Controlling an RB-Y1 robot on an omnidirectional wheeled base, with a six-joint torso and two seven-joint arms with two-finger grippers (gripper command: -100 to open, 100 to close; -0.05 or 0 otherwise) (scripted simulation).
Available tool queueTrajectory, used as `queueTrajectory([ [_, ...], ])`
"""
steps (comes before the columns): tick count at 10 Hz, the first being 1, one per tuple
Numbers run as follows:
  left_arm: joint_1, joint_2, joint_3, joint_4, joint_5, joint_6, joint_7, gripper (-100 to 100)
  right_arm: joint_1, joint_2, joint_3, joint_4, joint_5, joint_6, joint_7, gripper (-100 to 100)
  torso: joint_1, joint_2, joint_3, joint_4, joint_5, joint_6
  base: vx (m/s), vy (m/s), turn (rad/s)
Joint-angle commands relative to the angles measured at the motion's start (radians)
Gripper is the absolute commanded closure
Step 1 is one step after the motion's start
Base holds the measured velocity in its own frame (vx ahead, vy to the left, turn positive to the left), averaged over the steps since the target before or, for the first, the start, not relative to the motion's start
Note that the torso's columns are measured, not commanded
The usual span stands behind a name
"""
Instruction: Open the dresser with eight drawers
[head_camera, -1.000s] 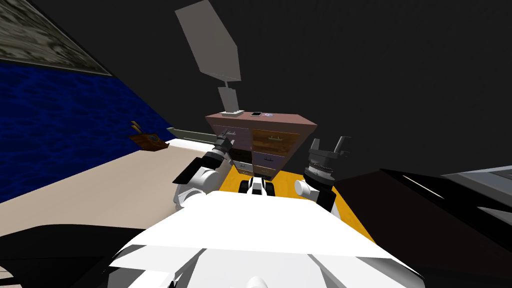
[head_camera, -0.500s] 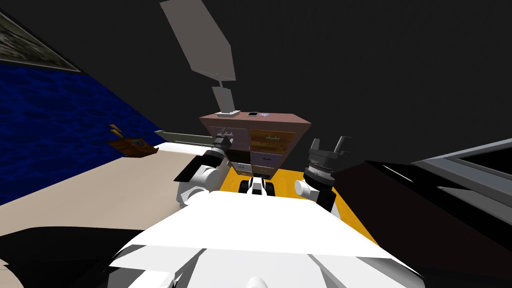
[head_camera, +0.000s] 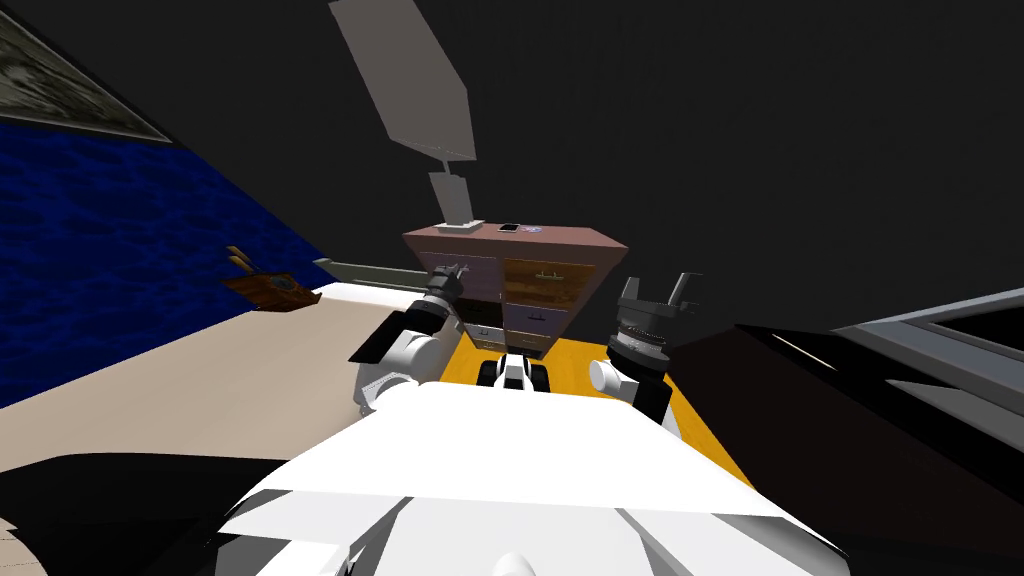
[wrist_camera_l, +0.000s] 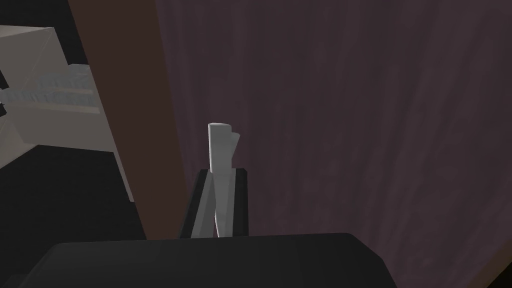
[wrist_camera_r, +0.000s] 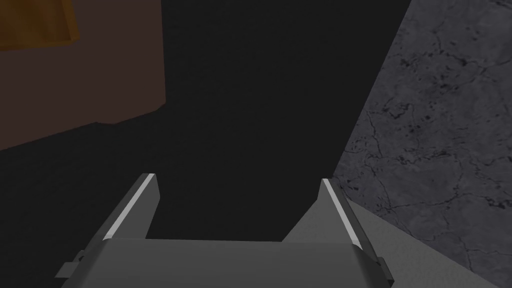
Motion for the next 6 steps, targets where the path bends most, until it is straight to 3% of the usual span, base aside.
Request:
queueTrajectory([
  [1, 0.026, 0.056, -0.005, 0.002, 0.048, -0.041, 0.014, 100, 0.0, 0.0, 0.0, 0.0, 0.0, 0.0, 0.0, 0, 0.001, 0.001, 0.001, -0.001, 0.001, 0.002, 0.002, -0.043, 0.18],
  [2, 0.039, 0.082, -0.007, 0.004, 0.069, -0.058, 0.02, 100, 0.0, 0.0, 0.0, 0.0, 0.0, 0.0, 0.0, 0, 0.001, 0.0, 0.001, -0.002, 0.001, 0.002, 0.009, -0.045, 0.208],
  [4, 0.016, 0.034, -0.018, 0.002, 0.022, -0.033, 0.008, 100, 0.0, 0.0, 0.0, 0.0, 0.0, 0.0, 0.0, 0, 0.001, -0.002, -0.001, -0.002, 0.001, 0.003, -0.034, 0.012, -0.028],
  [6, -0.001, 0.001, -0.032, 0.001, -0.012, -0.012, 0.0, 100, -0.001, 0.0, 0.0, 0.0, 0.0, 0.0, 0.0, 0, 0.002, 0.005, 0.004, -0.001, 0.001, 0.003, -0.138, 0.087, -0.136],
])
